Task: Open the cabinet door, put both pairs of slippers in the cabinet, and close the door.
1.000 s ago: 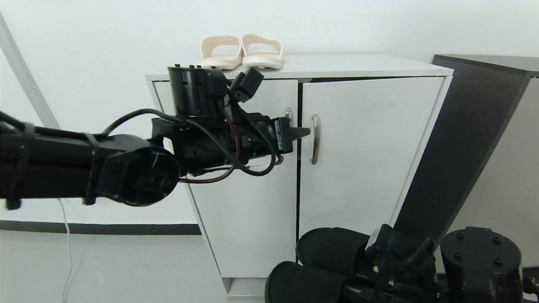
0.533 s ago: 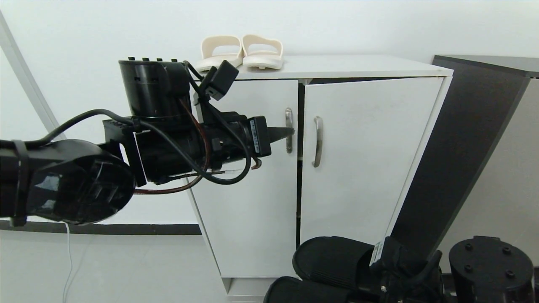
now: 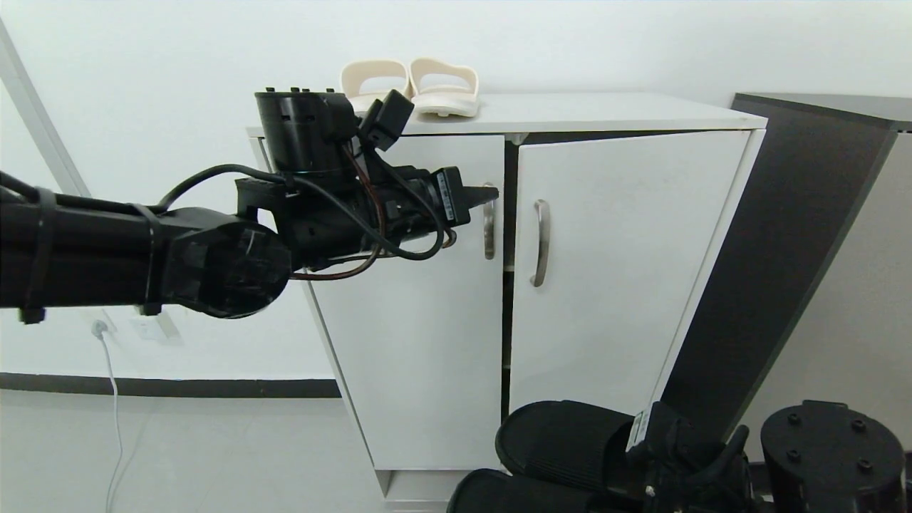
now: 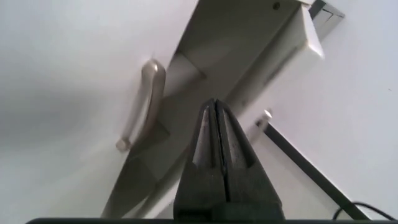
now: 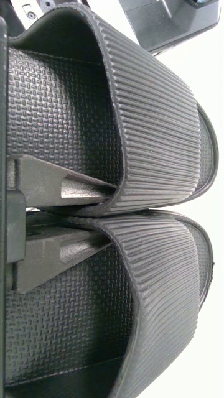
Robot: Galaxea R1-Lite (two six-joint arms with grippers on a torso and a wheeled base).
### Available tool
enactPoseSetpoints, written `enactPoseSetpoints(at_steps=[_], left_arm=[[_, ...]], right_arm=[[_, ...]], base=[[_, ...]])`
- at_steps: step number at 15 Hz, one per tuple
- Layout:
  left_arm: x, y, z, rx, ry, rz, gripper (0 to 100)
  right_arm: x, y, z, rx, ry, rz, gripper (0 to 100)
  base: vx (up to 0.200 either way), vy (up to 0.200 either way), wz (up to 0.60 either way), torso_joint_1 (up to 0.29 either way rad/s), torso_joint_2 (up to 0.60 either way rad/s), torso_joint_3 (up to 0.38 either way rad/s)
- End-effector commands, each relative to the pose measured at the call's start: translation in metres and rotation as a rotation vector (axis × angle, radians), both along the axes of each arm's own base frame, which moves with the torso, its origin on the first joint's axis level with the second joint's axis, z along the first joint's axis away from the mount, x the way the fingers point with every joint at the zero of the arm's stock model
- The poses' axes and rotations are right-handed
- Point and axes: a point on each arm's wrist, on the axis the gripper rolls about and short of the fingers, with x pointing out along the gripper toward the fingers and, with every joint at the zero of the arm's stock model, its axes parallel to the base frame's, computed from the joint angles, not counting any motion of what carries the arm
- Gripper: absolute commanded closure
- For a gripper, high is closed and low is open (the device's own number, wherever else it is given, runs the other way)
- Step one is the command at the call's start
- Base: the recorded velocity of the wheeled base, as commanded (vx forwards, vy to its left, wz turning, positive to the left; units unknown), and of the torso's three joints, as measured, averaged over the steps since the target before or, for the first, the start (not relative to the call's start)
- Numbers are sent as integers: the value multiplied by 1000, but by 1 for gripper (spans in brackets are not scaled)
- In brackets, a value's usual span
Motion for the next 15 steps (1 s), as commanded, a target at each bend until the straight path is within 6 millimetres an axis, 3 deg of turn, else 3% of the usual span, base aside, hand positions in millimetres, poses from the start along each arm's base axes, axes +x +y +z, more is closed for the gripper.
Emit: enactPoseSetpoints(at_steps=[1,8,11,14,15], left_arm=[[15,-11,-9,6,11,-2,100],[28,-33,-16,4,8,-31,100],[29,-37,-19,5,9,-37,100],[17,-49,-21,15,11,-79,100],[-1,-61,-18,8,-2,-130,100]], right_arm=[[0,0,-1,-3,2,2,100],[-1,2,-2,-9,6,11,100],[-2,3,-3,-13,11,15,100],[-5,5,-5,-20,15,31,100],[-6,5,-5,-21,16,34,100]], base=[[0,0,0,0,0,0],[0,0,0,0,0,0],[-200,0,0,1,4,-2],[-200,0,0,-1,4,1],[-200,0,0,-2,-2,12]])
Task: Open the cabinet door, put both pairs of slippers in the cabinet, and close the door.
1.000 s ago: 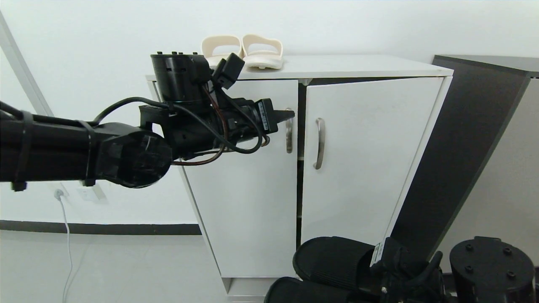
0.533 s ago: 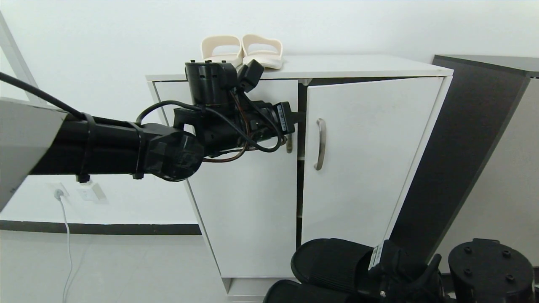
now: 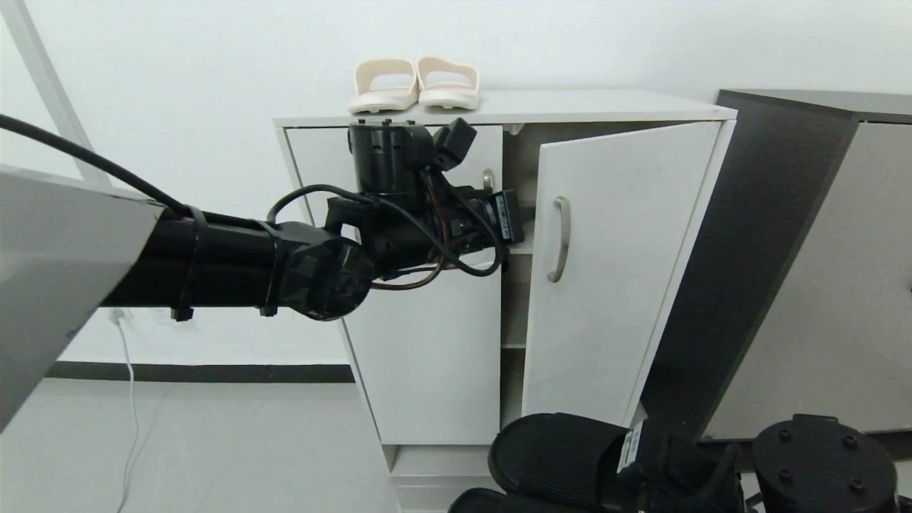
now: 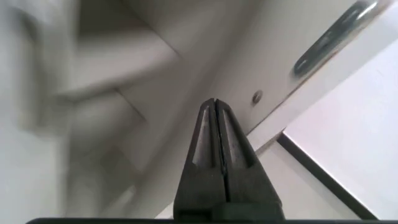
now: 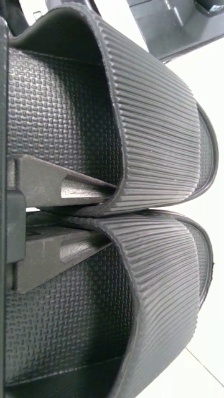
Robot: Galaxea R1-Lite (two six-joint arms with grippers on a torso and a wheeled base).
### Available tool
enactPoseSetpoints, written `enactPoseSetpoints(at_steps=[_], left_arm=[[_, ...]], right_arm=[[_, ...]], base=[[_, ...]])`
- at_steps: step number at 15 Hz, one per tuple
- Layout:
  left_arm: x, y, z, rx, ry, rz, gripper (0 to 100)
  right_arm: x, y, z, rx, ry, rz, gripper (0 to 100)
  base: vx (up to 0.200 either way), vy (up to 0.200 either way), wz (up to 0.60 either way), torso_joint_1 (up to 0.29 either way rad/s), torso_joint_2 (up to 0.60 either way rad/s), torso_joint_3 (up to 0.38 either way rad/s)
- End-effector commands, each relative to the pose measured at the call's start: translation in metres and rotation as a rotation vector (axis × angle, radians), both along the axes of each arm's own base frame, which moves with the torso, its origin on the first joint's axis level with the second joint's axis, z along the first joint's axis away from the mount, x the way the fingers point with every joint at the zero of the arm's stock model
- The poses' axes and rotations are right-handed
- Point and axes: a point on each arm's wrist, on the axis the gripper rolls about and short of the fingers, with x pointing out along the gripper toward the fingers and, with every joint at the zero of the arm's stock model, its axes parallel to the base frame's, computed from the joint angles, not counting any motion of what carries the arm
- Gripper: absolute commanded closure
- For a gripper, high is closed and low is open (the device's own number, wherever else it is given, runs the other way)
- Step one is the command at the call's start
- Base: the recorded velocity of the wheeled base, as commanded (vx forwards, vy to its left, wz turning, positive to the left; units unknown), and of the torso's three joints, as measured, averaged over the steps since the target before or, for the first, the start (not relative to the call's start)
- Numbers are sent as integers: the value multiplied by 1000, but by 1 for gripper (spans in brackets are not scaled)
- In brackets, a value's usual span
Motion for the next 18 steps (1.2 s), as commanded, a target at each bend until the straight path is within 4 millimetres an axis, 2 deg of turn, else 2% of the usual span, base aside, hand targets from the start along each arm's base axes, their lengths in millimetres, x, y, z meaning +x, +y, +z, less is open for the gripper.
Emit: enactPoseSetpoints(at_steps=[1,2,3,4,6,8,9,10,12,13,15,18], left_arm=[[-35,-24,4,-14,-26,-100,100],[-54,-42,5,-25,-46,-166,100],[-59,-47,6,-30,-54,-183,100],[-73,-63,6,-54,-79,-238,100],[-69,-59,8,-60,-88,-223,100],[-53,-37,13,-70,-103,-113,100],[-49,-21,20,-80,-117,-31,100],[-49,-5,29,-91,-132,39,100],[-55,28,42,-95,-154,156,100],[-68,59,49,-66,-196,252,100],[-98,95,52,-28,-238,381,100],[-153,139,36,64,-228,571,100]], right_arm=[[-1,1,-2,-7,5,5,100],[-1,1,-2,-7,5,7,100],[-1,1,-2,-7,5,5,100],[-1,1,-3,-11,7,7,100],[-1,1,-3,-10,6,4,100],[6,2,-2,-7,4,-23,100],[21,5,-1,-4,-3,-89,100],[37,5,1,-5,-28,-195,100],[57,8,7,47,-14,-352,100],[69,14,15,109,2,-410,100],[87,21,13,95,-37,-542,100],[111,36,7,105,-70,-720,100]], base=[[-200,0,0,2,2,-2],[-200,0,0,-2,-2,2],[-200,0,0,2,2,7],[-200,0,0,-2,7,2],[-100,0,0,1,1,4],[0,0,0,0,0,0],[0,0,0,0,0,0],[0,0,0,0,0,0],[0,0,0,0,0,0],[0,0,0,0,0,0],[0,0,0,0,0,0],[0,0,0,0,0,0]])
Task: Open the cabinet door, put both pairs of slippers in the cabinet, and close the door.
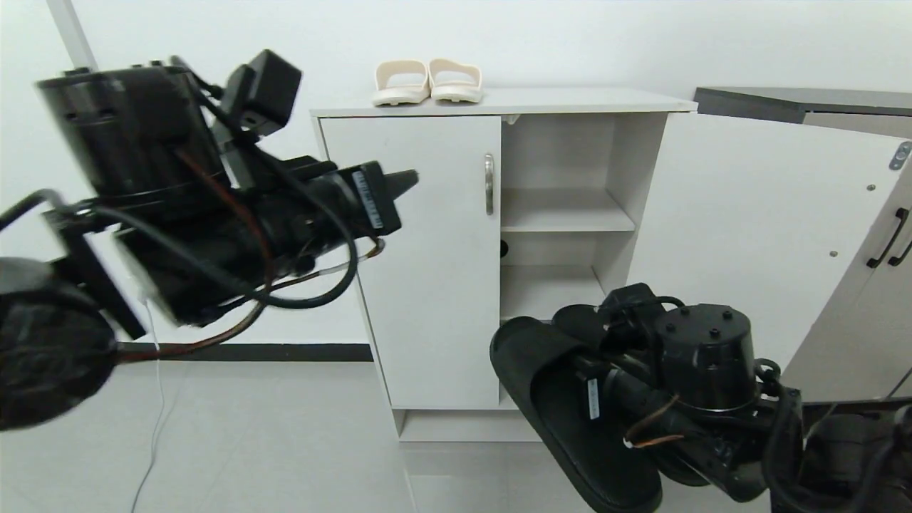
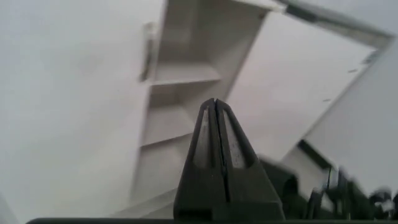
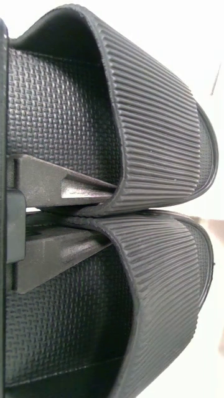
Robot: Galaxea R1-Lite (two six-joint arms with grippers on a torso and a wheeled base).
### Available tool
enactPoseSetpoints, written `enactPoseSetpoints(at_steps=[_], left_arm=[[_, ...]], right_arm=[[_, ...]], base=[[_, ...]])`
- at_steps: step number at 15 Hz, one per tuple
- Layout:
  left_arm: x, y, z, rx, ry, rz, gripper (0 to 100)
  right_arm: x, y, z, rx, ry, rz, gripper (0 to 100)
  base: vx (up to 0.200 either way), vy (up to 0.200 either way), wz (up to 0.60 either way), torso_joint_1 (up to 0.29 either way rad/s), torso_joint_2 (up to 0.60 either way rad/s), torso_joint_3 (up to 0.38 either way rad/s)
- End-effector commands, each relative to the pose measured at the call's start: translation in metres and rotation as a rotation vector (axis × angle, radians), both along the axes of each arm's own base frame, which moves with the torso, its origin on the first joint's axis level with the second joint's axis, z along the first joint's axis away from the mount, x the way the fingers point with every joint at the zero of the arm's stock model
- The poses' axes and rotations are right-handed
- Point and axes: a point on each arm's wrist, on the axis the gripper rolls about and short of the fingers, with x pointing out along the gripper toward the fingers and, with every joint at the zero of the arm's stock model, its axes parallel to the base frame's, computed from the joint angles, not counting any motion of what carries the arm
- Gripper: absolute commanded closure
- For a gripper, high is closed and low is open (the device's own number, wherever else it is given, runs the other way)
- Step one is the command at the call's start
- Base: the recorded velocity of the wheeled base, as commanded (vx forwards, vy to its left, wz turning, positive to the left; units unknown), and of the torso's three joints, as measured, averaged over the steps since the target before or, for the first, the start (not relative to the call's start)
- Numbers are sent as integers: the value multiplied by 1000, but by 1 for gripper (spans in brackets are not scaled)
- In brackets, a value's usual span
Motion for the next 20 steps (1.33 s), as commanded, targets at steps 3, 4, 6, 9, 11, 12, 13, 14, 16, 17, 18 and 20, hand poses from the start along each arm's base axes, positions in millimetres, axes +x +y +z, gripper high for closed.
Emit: enactPoseSetpoints(at_steps=[3,4,6,9,11,12,13,14,16,17,18,20], left_arm=[[-116,93,-22,93,-33,383,100],[-146,119,-34,98,-28,525,100],[-196,141,-59,93,-36,647,100],[-247,149,-109,112,-1,796,100],[-257,150,-130,117,9,803,100],[-258,150,-145,127,29,803,100],[-259,150,-159,131,38,806,100],[-259,149,-172,137,57,835,100],[-256,147,-187,151,92,899,100],[-255,147,-192,161,90,878,100],[-256,147,-201,190,60,807,100],[-253,143,-203,215,-11,633,100]], right_arm=[[36,13,-15,-4,-4,-167,100],[38,12,-17,-11,-5,-188,100],[37,13,-17,-11,-7,-188,100],[36,13,-18,-16,-3,-185,100],[35,14,-18,-17,-7,-192,100],[34,15,-18,-18,-8,-193,100],[34,15,-18,-18,-8,-191,100],[33,15,-20,-20,-5,-190,100],[33,15,-20,-23,-3,-190,100],[33,15,-20,-23,-3,-192,100],[33,15,-20,-23,-3,-192,100],[31,16,-22,-26,0,-186,100]], base=[[0,0,0,0,0,0],[0,0,0,0,0,0],[0,0,0,0,0,0],[0,0,0,0,0,0],[0,0,0,0,0,0],[0,0,0,0,0,0],[0,0,0,0,0,0],[0,0,0,0,0,0],[0,0,0,0,0,0],[0,0,0,0,0,0],[0,0,0,0,0,0],[0,0,0,0,0,0]])
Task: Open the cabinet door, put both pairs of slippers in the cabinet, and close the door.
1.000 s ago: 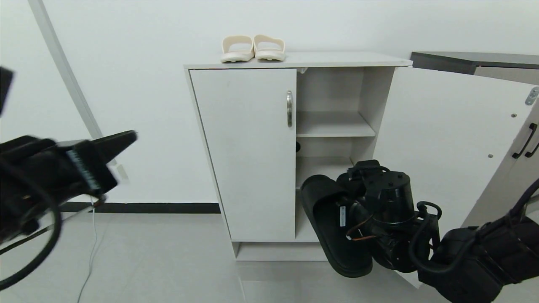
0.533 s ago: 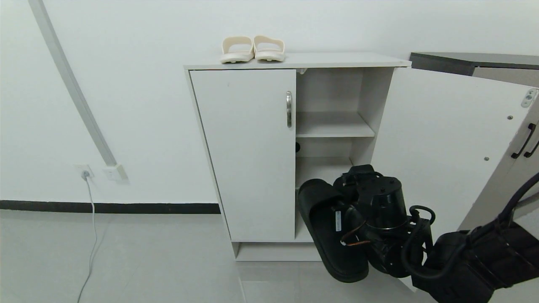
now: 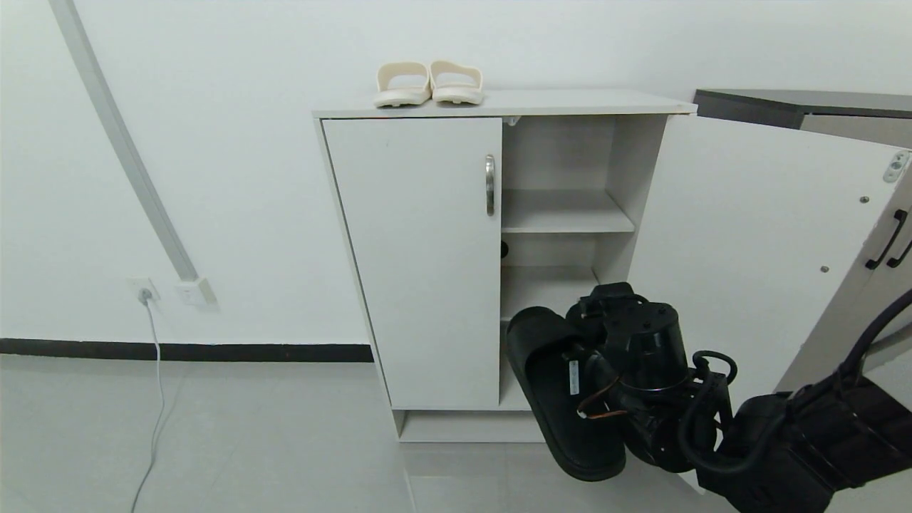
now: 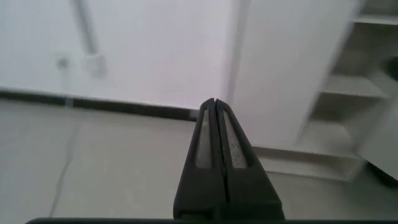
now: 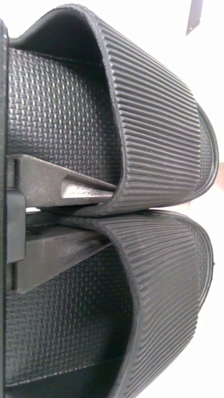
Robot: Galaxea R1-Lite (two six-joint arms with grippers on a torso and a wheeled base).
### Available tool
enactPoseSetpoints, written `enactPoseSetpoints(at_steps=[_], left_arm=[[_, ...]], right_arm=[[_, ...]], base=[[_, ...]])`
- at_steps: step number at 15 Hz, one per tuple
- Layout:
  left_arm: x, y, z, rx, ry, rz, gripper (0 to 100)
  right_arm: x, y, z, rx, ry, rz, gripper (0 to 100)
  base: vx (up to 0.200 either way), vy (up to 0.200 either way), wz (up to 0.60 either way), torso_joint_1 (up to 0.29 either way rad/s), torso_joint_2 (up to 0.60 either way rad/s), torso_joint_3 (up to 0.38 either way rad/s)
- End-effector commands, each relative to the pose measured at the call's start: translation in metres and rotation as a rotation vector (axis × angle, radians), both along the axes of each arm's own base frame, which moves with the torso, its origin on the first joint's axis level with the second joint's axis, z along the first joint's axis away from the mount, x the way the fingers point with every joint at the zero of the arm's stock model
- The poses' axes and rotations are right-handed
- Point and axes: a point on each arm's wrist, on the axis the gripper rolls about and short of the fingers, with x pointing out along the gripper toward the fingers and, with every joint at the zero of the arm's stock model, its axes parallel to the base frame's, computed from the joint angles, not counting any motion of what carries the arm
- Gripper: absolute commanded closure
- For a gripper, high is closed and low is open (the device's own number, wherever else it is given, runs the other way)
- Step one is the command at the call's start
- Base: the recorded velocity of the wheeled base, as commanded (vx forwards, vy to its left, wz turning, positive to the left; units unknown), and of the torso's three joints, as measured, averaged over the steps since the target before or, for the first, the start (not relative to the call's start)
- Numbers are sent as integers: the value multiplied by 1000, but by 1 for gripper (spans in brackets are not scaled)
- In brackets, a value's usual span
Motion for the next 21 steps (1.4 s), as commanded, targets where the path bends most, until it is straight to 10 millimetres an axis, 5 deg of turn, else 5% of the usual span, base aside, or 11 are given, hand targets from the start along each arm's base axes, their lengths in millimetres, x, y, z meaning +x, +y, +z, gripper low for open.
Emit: enactPoseSetpoints(at_steps=[1,12,15,18,21], left_arm=[[0,-2,-8,13,-27,-81,100],[0,-3,-9,-8,-17,-148,100],[0,1,-12,22,20,35,100],[0,-3,-12,59,21,-138,100],[1,-3,-12,26,19,-130,100]], right_arm=[[0,0,-1,-1,2,1,100],[0,19,-20,1,-11,37,100],[9,29,-24,-12,-44,-53,100],[8,33,-27,-16,-42,-46,100],[14,39,-23,-7,-67,-84,100]], base=[[0,0,0,0,0,0],[0,0,0,0,0,0],[0,0,0,0,0,0],[0,0,0,0,0,0],[0,0,0,0,0,0]])
